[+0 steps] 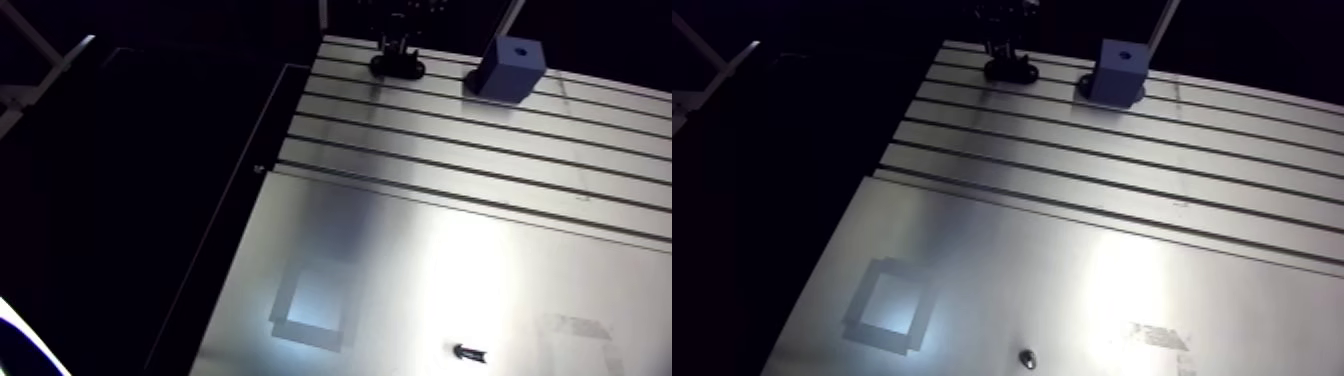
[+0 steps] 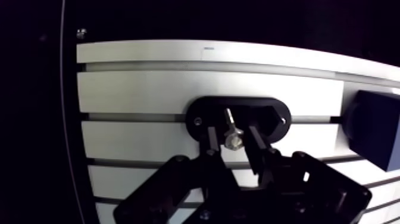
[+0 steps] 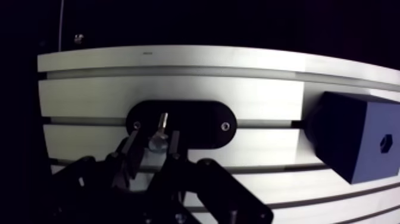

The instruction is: Pick up the M10 bolt and insert it into the hex recess until seated.

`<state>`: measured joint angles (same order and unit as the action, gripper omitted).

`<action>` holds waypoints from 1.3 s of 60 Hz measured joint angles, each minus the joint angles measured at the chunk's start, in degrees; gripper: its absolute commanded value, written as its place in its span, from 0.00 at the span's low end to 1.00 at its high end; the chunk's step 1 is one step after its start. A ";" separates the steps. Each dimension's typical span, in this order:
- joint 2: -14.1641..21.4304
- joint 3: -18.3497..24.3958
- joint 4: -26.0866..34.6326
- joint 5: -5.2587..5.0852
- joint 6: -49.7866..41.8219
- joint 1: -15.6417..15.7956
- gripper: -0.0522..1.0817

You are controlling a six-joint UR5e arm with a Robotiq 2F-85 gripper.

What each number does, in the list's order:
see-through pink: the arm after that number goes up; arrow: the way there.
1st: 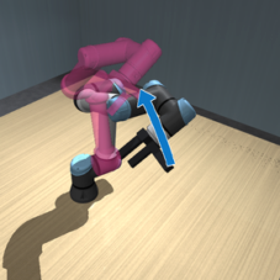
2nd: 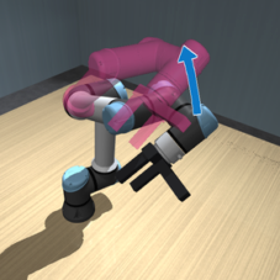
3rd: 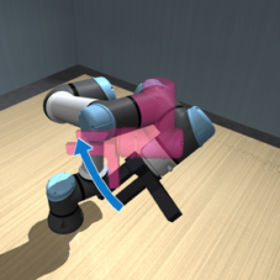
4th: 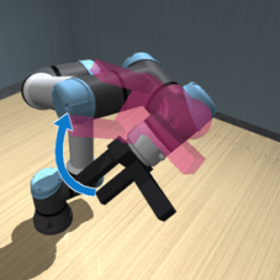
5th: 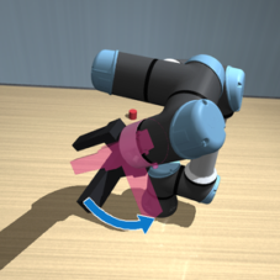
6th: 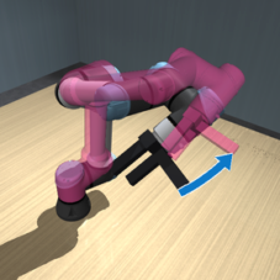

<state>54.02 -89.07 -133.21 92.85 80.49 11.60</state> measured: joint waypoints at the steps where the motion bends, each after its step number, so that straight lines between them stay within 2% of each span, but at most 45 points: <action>1: -0.01 0.01 0.00 0.00 0.00 0.00 0.60; 78: -0.16 0.30 0.16 0.00 0.05 -0.06 0.64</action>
<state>53.87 -88.77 -133.05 92.85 80.55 11.55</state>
